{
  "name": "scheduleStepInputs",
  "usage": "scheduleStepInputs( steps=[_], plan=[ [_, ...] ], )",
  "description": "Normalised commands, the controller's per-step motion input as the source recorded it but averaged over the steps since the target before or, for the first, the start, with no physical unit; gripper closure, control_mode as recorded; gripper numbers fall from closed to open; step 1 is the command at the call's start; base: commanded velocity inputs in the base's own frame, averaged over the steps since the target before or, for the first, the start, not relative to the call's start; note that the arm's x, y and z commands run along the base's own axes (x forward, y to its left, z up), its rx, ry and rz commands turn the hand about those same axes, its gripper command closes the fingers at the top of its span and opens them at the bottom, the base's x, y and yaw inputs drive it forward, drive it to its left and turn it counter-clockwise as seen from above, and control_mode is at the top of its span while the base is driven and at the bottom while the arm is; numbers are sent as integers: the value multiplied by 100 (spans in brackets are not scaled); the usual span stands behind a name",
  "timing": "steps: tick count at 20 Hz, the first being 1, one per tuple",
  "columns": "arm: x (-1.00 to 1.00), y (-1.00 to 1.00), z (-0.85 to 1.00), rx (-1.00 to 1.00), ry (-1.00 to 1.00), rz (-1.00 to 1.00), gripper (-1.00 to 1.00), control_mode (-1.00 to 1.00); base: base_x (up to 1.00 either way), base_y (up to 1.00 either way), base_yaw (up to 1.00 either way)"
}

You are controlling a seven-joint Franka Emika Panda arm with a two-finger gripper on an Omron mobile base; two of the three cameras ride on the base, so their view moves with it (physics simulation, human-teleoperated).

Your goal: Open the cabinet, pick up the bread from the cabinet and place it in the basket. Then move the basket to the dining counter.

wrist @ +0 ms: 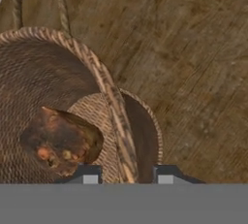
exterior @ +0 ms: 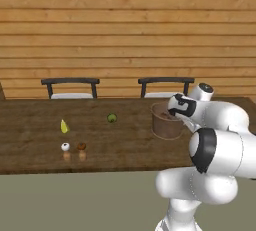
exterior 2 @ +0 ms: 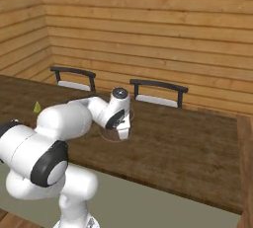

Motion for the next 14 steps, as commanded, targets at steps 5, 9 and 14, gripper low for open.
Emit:
scheduleStepInputs(
  steps=[5, 9, 14],
  plan=[
    [-31, 0, 5, 0, -1, 0, -100, -100, 0, 0, 0],
    [-59, 8, 56, 0, -3, 0, -100, -100, 0, 0, 0],
    [-79, 23, 94, -1, -4, 0, -100, -100, 0, 0, 0]
  ],
)
